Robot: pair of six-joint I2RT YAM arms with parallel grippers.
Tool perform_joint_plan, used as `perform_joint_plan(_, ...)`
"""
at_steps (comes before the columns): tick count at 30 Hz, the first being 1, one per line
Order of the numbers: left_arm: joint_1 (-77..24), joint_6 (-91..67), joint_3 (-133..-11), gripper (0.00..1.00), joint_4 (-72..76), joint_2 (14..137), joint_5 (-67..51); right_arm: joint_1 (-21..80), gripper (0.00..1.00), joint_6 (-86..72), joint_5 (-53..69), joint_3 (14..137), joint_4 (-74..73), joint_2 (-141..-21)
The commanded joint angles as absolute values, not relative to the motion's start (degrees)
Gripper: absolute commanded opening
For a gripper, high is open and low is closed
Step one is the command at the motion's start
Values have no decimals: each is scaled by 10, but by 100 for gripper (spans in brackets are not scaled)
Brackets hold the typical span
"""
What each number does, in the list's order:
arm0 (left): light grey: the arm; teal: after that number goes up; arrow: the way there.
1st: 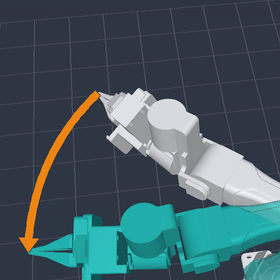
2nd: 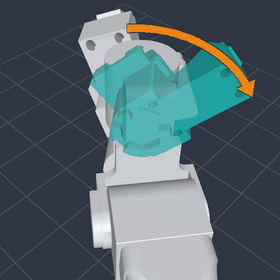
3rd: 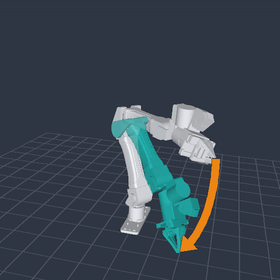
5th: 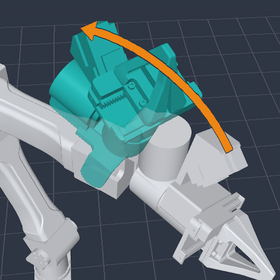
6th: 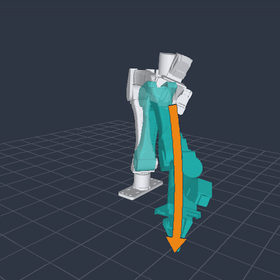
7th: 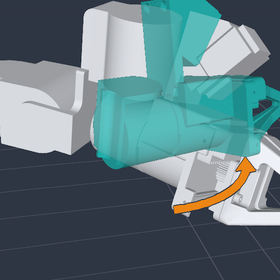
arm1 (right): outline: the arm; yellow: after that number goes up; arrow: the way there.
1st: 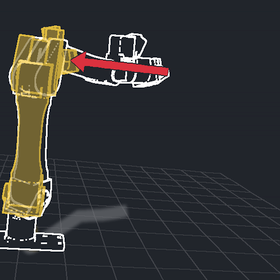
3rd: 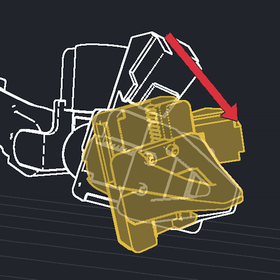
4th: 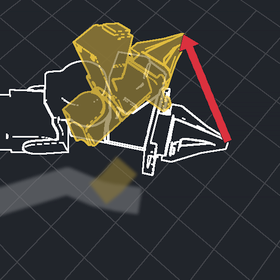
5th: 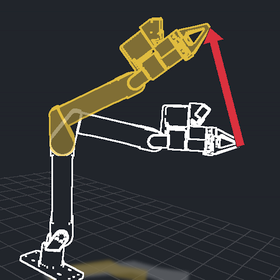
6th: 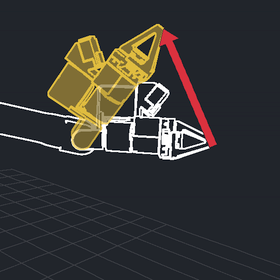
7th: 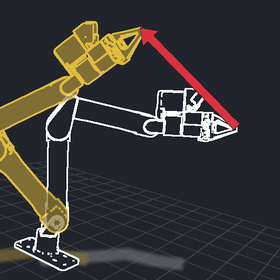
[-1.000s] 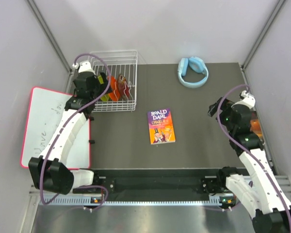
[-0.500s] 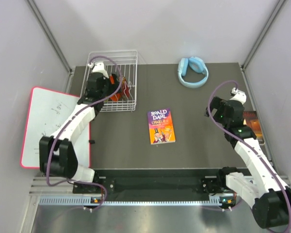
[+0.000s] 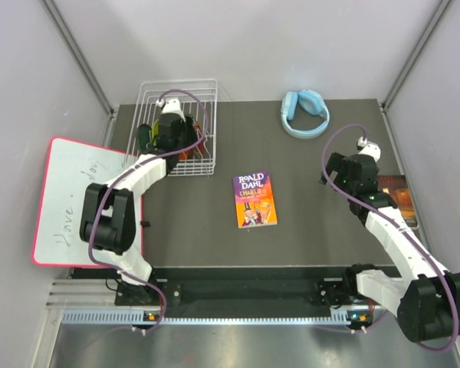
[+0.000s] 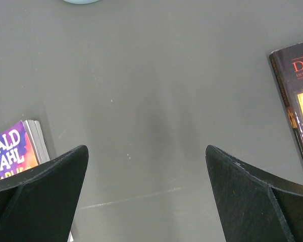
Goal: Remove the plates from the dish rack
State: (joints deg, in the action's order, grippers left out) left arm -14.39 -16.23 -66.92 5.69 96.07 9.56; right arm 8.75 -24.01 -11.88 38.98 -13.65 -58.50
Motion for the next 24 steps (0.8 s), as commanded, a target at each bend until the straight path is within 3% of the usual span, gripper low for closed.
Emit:
perform_joint_plan(1, -145, -152, -697, 57, 121, 996, 137, 87, 100, -233, -116, 407, -105, -599)
perform_joint_plan(7, -148, -155, -700, 51, 140, 1023, 156, 88, 100, -234, -116, 410, -106, -614)
perform_joint_plan(10, -148, -155, -704, 42, 141, 1034, 157, 87, 100, -234, -119, 409, -110, -614)
perform_joint_plan(14, -150, -157, -693, 18, 156, 1031, 159, 87, 100, -235, -123, 404, -119, -607)
perform_joint_plan(16, -156, -155, -692, 1, 160, 1029, 168, 87, 99, -234, -128, 401, -122, -602)
perform_joint_plan(22, -178, -129, -701, 0, 165, 1033, 222, 87, 100, -234, -133, 396, -137, -590)
perform_joint_plan(24, -192, -99, -710, 0, 170, 1036, 288, 87, 100, -234, -133, 397, -144, -585)
